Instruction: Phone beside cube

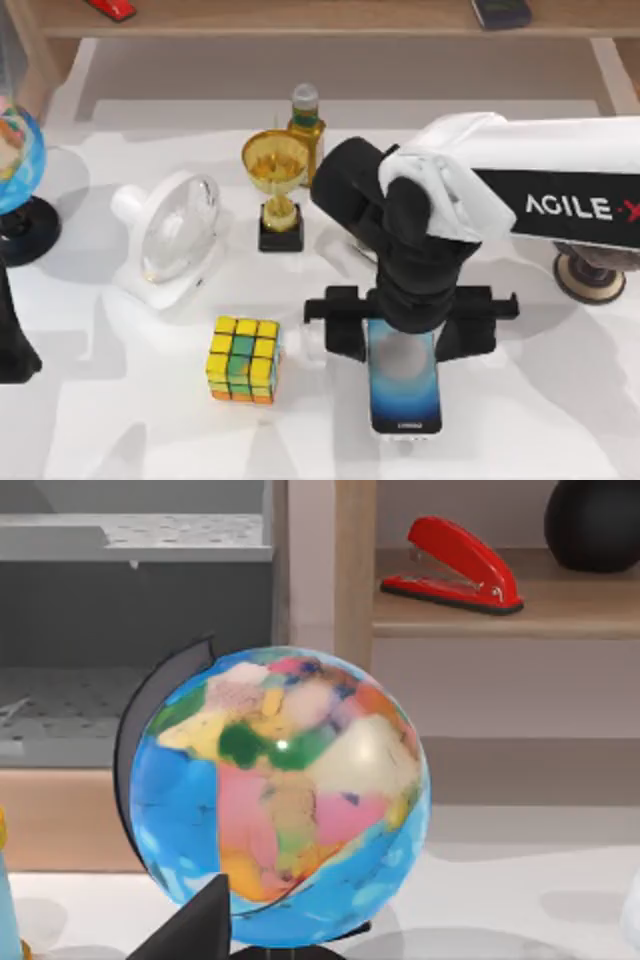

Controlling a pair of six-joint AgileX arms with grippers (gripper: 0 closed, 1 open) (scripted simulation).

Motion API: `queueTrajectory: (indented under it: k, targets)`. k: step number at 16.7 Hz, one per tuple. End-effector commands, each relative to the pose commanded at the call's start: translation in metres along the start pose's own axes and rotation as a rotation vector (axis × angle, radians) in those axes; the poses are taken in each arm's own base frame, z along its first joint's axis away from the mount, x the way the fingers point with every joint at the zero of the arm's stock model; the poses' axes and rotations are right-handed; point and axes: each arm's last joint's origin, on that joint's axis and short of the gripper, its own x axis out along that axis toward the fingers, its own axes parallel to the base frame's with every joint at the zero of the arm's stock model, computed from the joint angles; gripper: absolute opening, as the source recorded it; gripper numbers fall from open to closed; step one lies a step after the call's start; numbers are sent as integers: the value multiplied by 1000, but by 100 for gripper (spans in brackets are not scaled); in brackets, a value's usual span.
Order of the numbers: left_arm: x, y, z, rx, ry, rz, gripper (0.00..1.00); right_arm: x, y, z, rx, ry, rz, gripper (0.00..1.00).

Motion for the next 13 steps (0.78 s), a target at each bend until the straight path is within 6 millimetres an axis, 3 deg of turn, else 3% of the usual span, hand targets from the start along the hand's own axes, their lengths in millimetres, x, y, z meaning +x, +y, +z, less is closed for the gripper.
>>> queueTrajectory:
  k: [10, 13]
  targets:
    - [0, 0, 0, 0, 0, 0, 100, 0, 0, 0, 0, 0, 0, 98]
    - [0, 0, 0, 0, 0, 0, 100, 0, 0, 0, 0, 0, 0, 100]
